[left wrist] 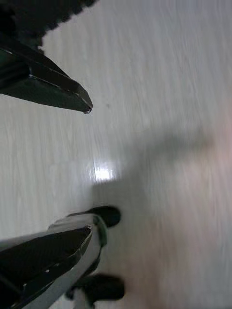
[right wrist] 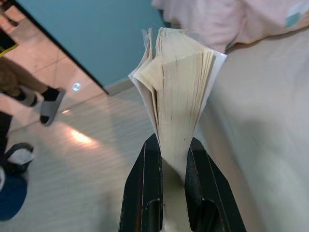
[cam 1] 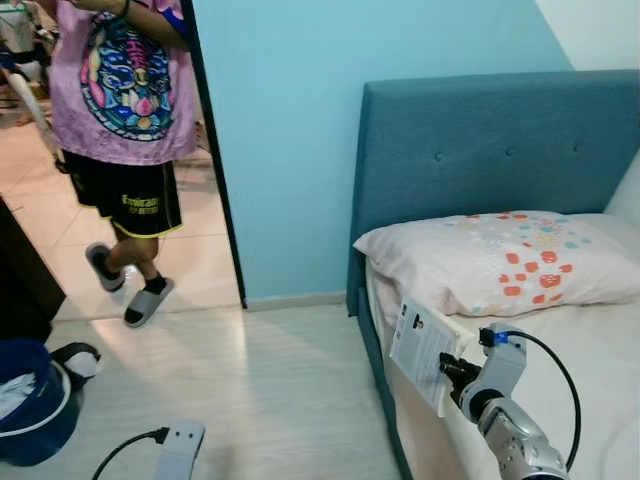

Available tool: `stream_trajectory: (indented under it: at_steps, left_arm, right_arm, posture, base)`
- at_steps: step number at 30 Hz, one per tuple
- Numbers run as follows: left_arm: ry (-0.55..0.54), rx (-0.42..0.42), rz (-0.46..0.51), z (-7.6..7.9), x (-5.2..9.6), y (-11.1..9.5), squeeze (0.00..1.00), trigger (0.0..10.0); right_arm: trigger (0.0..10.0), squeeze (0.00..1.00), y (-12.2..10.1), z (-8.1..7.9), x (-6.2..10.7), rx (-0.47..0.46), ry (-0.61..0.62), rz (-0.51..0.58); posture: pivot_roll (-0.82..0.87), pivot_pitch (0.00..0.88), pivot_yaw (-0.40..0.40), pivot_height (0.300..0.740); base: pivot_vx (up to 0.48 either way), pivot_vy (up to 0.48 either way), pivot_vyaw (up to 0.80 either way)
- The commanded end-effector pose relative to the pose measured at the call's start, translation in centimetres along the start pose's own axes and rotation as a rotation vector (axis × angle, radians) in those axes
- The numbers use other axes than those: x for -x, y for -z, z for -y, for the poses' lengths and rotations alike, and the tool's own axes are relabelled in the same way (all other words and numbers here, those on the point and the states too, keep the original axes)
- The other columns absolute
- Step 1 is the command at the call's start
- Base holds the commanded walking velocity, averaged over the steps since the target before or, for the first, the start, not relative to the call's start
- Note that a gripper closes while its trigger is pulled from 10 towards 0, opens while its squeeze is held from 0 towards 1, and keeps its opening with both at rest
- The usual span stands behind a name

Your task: Clean up the room

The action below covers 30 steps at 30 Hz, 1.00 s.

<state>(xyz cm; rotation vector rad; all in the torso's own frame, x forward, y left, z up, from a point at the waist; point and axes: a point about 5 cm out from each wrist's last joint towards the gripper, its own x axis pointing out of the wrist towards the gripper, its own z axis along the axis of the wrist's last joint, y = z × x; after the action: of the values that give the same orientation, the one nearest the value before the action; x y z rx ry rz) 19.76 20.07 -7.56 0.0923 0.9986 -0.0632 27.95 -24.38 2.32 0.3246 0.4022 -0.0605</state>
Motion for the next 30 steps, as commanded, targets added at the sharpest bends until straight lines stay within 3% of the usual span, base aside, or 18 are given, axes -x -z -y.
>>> stream_trajectory:
  at_steps: [1, 9, 18, 21, 24, 30]
  left_arm:
    - [-0.003, -0.004, -0.022, 0.0, 0.0, 0.6, 0.00, 10.0]
    - [-0.012, -0.013, -0.027, -0.1, 0.1, 0.7, 0.00, 10.0]
    - [-0.023, 0.010, -0.020, 0.0, 0.0, 0.7, 0.00, 10.0]
    - [-0.024, 0.041, -0.001, 0.2, 0.0, 0.5, 0.00, 10.0]
    - [-0.024, 0.042, 0.000, 0.2, 0.0, 0.4, 0.00, 10.0]
    - [-0.021, 0.097, 0.028, 0.2, -0.1, -0.1, 0.00, 10.0]
  right_arm:
    - [10.0, 0.00, -0.8, -0.1, 0.0, -0.003, 0.000, 0.048]
    - [10.0, 0.00, -0.8, -0.1, -0.1, 0.001, -0.003, 0.044]
    - [10.0, 0.00, -1.1, -1.4, -0.3, -0.037, -0.070, 0.092]
    - [10.0, 0.00, -2.3, -0.6, -1.1, -0.141, 0.005, 0.129]
    - [10.0, 0.00, -2.4, -0.5, -1.2, -0.154, 0.012, 0.128]
    - [10.0, 0.00, -5.2, 0.9, -1.5, -0.166, 0.091, 0.212]
  posture:
    - [-0.06, 0.000, 0.061, 0.692]
    - [-0.06, 0.000, 0.059, 0.692]
    - [-0.06, 0.000, 0.058, 0.692]
    - [-0.06, 0.000, 0.064, 0.692]
    - [-0.06, 0.000, 0.064, 0.688]
    - [-0.05, 0.000, 0.062, 0.663]
  base:
    - [0.000, 0.000, 0.00]
    - [0.000, 0.000, 0.00]
    - [0.000, 0.000, 0.00]
    - [0.000, 0.000, 0.00]
    - [0.000, 0.000, 0.00]
    - [0.000, 0.000, 0.00]
